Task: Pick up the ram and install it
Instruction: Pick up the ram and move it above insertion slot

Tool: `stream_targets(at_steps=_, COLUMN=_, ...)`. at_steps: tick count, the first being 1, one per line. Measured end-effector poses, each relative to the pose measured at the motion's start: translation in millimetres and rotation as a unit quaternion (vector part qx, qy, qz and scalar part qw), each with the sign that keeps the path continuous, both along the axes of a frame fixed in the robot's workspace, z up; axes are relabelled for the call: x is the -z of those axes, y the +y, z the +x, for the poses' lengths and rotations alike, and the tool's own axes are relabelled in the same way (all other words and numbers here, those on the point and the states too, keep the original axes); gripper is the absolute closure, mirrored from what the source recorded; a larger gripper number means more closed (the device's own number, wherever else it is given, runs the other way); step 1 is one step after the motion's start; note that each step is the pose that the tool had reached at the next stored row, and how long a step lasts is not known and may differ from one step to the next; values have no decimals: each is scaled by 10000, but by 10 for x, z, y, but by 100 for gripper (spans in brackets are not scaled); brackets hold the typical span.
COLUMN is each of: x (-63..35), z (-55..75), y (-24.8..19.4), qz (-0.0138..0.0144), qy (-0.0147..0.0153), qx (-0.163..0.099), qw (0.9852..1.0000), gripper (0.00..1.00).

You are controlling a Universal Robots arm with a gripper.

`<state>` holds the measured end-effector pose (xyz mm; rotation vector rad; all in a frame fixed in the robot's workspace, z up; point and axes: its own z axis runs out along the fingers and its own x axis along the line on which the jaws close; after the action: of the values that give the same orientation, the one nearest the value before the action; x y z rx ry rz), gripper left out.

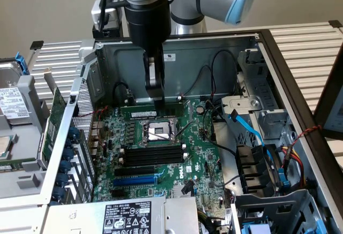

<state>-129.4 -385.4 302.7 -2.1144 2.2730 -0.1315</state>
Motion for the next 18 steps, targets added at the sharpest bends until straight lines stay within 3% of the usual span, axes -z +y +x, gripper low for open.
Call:
stream_targets(at_steps=3, x=11, z=0, y=-17, qz=-64, qy=-17, qx=0, qw=10000, gripper=88)
stream_targets(at_steps=5, x=29, z=-1, y=-26, qz=-84, qy=-27, qx=3, qw=10000, gripper=88)
stream_targets(at_steps=18, x=259, z=-34, y=-80, qz=-86, qy=-39, qx=10, qw=10000, gripper=88)
